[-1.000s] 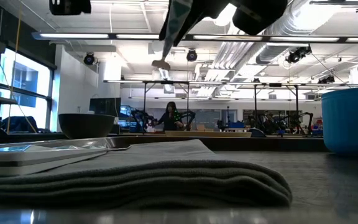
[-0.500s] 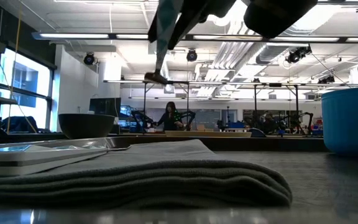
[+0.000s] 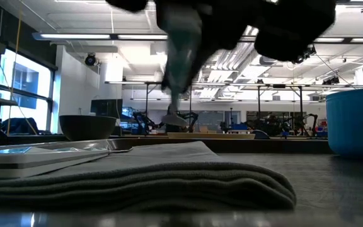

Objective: Set up tray
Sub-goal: Put the white fork on the gray table napkin to the right side of the white knife

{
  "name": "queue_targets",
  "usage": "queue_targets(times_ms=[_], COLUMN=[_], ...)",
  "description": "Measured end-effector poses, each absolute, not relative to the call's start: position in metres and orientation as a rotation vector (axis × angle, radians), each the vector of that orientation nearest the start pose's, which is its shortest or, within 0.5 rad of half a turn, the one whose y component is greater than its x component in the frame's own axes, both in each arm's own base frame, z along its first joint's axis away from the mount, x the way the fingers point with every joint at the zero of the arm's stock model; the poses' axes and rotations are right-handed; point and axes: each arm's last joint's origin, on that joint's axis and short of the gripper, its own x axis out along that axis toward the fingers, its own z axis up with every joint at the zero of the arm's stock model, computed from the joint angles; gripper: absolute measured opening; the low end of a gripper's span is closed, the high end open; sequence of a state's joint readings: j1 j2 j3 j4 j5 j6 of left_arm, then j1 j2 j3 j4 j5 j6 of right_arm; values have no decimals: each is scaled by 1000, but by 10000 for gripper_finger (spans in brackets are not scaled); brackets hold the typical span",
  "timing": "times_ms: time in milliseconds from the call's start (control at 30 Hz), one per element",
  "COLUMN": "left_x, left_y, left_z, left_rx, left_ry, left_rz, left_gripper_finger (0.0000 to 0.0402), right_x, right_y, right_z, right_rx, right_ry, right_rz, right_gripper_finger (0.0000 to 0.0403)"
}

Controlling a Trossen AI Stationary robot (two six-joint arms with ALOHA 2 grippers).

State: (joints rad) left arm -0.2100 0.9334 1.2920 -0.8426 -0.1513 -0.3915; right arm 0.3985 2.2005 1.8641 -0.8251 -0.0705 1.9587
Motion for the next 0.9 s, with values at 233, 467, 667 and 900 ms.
queue_targets(times_ms=[233, 467, 667, 900], left_x=[153, 153, 153, 150], left_y=[-28, -29, -29, -30], left_z=[414, 414, 413, 411], left_rx=[-279, -285, -285, -294], left_ry=[478, 484, 491, 520], left_rz=[19, -1, -2, -36], left_gripper_finger=[60, 60, 60, 60], right_x=[430, 438, 439, 438], right_y=[179, 183, 184, 184], right_z=[204, 191, 172, 171], right_rx=[1482, 1519, 1493, 1481], right_ry=[1073, 1078, 1126, 1134], right_rz=[-812, -789, -841, -858], right_gripper_finger=[22, 22, 22, 23])
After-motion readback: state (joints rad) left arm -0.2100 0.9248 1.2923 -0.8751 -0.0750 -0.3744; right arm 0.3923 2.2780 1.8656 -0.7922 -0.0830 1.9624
